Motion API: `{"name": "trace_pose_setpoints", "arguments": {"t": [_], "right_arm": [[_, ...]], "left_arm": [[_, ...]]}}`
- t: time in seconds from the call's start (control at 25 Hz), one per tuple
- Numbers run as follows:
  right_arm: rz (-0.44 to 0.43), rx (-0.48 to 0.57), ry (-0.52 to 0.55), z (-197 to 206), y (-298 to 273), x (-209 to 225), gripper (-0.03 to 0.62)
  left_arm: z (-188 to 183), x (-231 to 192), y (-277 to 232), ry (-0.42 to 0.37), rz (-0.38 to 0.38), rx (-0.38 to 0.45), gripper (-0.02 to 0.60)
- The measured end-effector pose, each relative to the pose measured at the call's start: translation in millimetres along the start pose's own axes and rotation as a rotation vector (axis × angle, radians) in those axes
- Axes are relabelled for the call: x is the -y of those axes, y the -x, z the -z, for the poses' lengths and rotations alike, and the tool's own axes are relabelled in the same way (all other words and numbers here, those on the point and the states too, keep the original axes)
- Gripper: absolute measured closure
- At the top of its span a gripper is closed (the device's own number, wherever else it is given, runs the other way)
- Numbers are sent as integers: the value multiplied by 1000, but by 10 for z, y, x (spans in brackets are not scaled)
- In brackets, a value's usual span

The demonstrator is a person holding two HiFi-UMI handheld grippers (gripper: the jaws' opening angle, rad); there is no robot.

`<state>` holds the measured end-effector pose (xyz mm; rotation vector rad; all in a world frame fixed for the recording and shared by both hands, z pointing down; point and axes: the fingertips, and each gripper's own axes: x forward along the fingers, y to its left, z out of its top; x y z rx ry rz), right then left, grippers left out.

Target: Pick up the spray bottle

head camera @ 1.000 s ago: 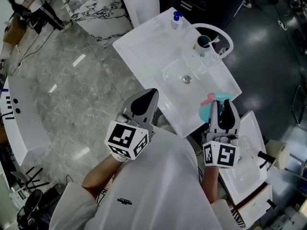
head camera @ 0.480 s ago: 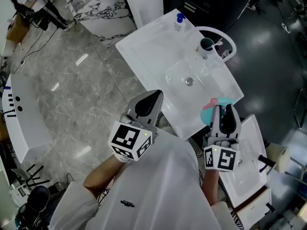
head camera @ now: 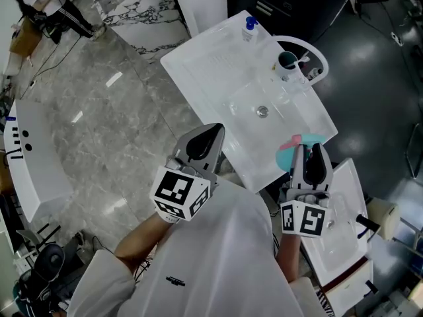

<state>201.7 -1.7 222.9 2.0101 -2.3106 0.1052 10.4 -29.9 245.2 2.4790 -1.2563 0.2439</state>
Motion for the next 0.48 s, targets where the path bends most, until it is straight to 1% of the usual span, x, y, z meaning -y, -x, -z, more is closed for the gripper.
{"name": "trace_pose_setpoints", "arguments": {"t": [0.32, 0.48], "right_arm": [[-13, -10, -25, 55, -5, -2, 480], [-17, -6, -21, 51, -12, -13, 480]], "left_arm": [[24, 15, -7, -1, 2, -11, 577], [31, -3, -8, 4, 0, -17, 578]]}}
